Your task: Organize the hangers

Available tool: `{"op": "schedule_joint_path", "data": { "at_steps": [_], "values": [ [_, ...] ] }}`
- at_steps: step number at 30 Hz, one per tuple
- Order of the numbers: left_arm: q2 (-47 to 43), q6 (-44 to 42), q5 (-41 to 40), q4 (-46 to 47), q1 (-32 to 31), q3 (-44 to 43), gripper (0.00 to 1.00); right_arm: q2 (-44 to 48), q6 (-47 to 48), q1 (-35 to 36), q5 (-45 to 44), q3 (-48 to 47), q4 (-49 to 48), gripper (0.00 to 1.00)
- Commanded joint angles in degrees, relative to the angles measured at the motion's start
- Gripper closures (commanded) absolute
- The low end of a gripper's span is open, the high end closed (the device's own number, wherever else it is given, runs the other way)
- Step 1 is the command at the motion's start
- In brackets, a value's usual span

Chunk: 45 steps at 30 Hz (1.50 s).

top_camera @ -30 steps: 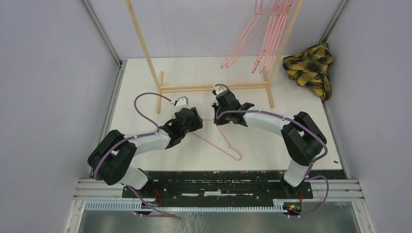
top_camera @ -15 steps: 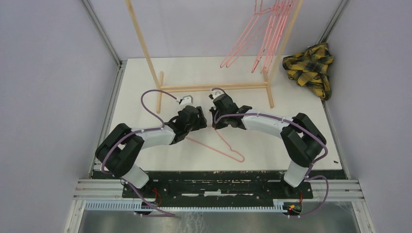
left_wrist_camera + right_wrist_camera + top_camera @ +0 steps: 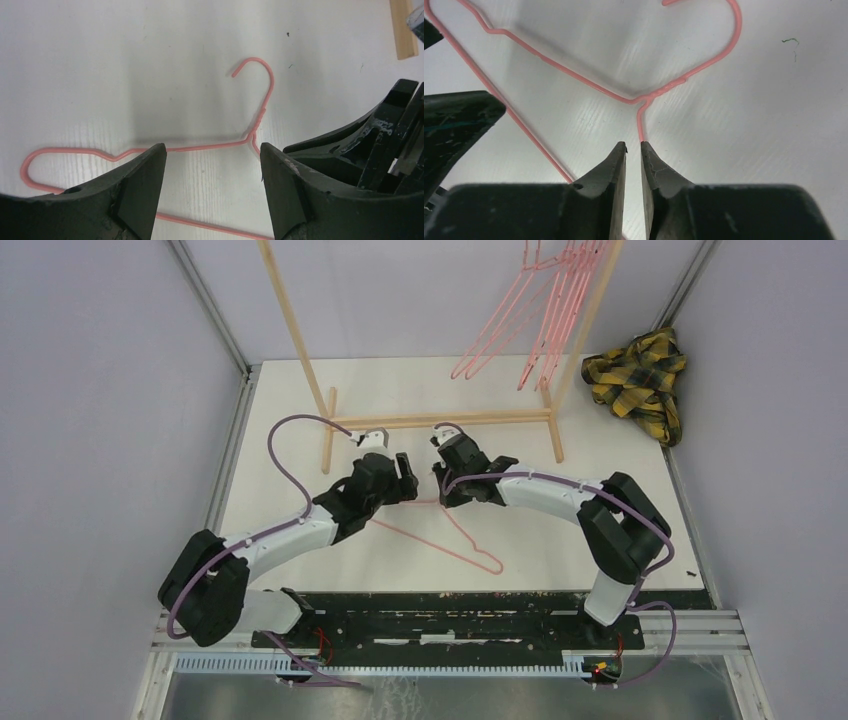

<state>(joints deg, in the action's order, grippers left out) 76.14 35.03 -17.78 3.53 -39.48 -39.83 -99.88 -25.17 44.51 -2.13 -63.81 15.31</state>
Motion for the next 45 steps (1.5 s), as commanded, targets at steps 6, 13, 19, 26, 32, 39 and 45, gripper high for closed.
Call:
{"op": "schedule_joint_path", "data": {
  "at_steps": [6,13,19,26,32,39,45],
  "values": [
    [-7.4,0.7,0.4,-8.3,0.1,3.1,0.24,-3.3,2.4,0.1,0.3,-4.0,3.9,0.63],
    [-10.0,1.7,0.2,-9.6,0.1,4.3,0.24,-7.6,2.8,0.1,1.5,-5.3,3.7,0.63],
    [-10.0,3.2,1.3,-10.8,0.1,5.0,0.24,-9.9,2.9,0.1,1.2,-6.3,4.3,0.75],
    [-11.2,3.1,0.5,-9.7,0.1,6.5,0.24,-8.7,2.8,0.1,-0.1,-4.9,2.7,0.99],
    [-8.6,-4.7,-2.4,-6.2,0.1,5.5,0.22,-5.8,2.9,0.2,2.0,-5.2,2.7,0.99],
    [-4.2,-7.6,-4.7,-6.2,0.1,1.8,0.22,-0.4,2.8,0.3,2.4,-3.9,3.1,0.99],
    [-1.4,-7.5,-5.4,-3.2,0.1,1.2,0.21,1.6,2.6,0.9,3.1,-3.3,3.0,0.99]
  ]
}}
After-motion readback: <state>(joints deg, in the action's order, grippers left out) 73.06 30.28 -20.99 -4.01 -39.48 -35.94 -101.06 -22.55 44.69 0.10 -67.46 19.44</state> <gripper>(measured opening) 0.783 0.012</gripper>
